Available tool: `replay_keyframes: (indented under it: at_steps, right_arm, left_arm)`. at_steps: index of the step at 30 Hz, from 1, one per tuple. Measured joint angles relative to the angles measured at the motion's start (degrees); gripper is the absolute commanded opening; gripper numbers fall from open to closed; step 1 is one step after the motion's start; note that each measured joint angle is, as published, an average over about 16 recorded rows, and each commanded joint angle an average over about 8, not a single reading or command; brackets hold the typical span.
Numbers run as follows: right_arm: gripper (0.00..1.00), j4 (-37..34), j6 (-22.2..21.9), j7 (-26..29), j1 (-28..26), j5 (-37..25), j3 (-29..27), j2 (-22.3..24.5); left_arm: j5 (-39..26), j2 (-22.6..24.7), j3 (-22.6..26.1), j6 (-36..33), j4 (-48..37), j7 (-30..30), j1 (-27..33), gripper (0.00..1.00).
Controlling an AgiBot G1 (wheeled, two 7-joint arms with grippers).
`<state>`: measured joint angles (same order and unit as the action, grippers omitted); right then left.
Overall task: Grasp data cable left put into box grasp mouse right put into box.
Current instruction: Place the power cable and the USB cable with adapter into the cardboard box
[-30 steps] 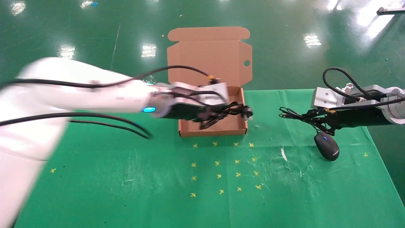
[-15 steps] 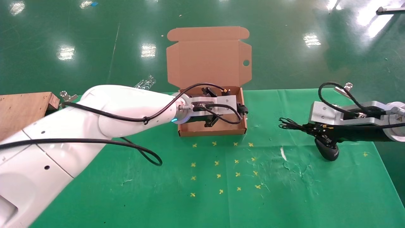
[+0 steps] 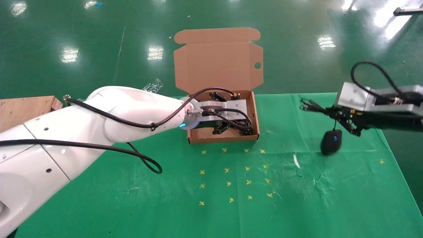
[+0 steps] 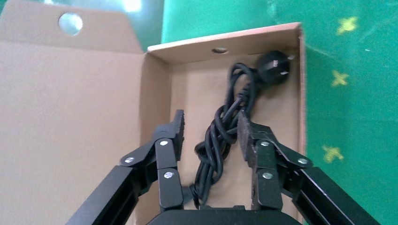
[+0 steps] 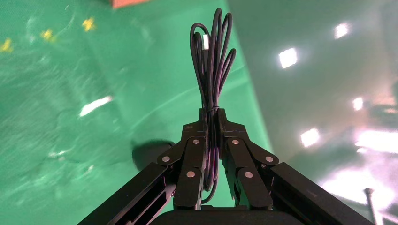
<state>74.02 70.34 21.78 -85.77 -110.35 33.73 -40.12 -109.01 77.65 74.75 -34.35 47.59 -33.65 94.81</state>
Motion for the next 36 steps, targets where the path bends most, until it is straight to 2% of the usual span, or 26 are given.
replay_keyframes:
  at_steps: [8,18,28,36]
  right_arm:
    - [0.00,0.59,-1.45,-2.14,-4.07,-0.58,0.21,-4.66]
    - [0.00,-3.02,-3.33,-8.06,-9.13,-0.30,2.72,-16.44]
    - [0.00,-8.77,-3.25,-11.64,-9.88,-1.43,7.15,-26.72]
    - [0.00,-19.39,-6.54,-13.13,-8.45,-5.04,9.70,-31.11]
  left_arm:
    - [5.24,-5.07,-2.15,0.41,-4.81,-2.28,4.42,1.00]
    - [9.34,-11.94,-5.13,-0.59,-7.14,-1.12,7.67,1.00]
    - [10.45,-12.76,-5.65,-0.76,-7.50,0.50,7.79,1.00]
    - [10.87,-12.60,-5.83,-0.83,-7.97,1.19,7.81,1.00]
